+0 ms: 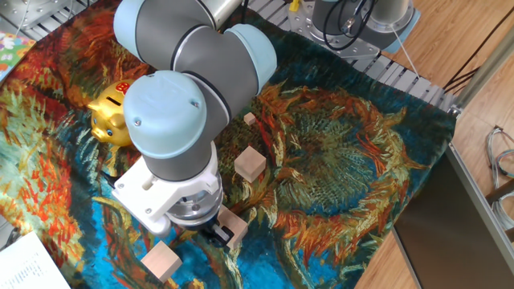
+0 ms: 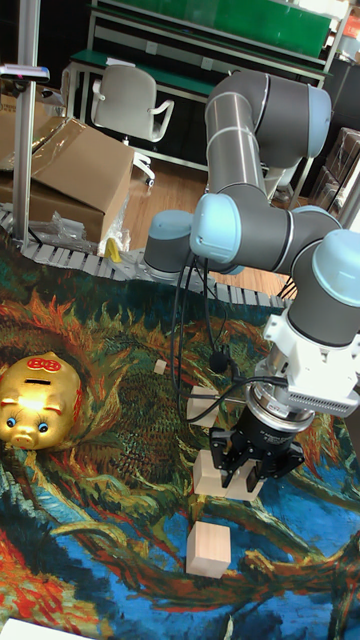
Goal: Drop coins into a piggy bank
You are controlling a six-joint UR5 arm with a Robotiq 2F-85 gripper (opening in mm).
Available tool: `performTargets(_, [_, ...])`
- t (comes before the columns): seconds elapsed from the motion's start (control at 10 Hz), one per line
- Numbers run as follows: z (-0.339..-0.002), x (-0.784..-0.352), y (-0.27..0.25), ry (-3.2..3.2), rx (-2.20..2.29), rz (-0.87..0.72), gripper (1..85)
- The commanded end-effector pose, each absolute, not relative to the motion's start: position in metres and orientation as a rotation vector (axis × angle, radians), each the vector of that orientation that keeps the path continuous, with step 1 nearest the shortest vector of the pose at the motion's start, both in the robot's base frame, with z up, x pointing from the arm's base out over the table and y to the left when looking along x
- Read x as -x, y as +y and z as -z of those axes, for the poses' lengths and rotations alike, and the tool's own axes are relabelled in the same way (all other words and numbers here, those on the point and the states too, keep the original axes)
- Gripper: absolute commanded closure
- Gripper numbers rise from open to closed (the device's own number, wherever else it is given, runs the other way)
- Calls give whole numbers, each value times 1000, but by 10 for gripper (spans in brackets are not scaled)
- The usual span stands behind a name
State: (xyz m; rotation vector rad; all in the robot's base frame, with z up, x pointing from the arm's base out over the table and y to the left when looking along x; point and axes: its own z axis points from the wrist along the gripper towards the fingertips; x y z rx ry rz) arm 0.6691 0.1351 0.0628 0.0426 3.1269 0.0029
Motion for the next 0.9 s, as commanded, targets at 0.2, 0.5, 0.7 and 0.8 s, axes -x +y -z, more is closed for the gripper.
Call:
performTargets(0.2, [-64,-666,139,3131,-64,-35,477])
performTargets(0.5, [-63,-665,140,3130,-71,-40,477])
performTargets(0.7, [-63,-663,139,3130,-71,-45,480])
performTargets(0.8, [-63,-663,139,3130,-69,-45,480])
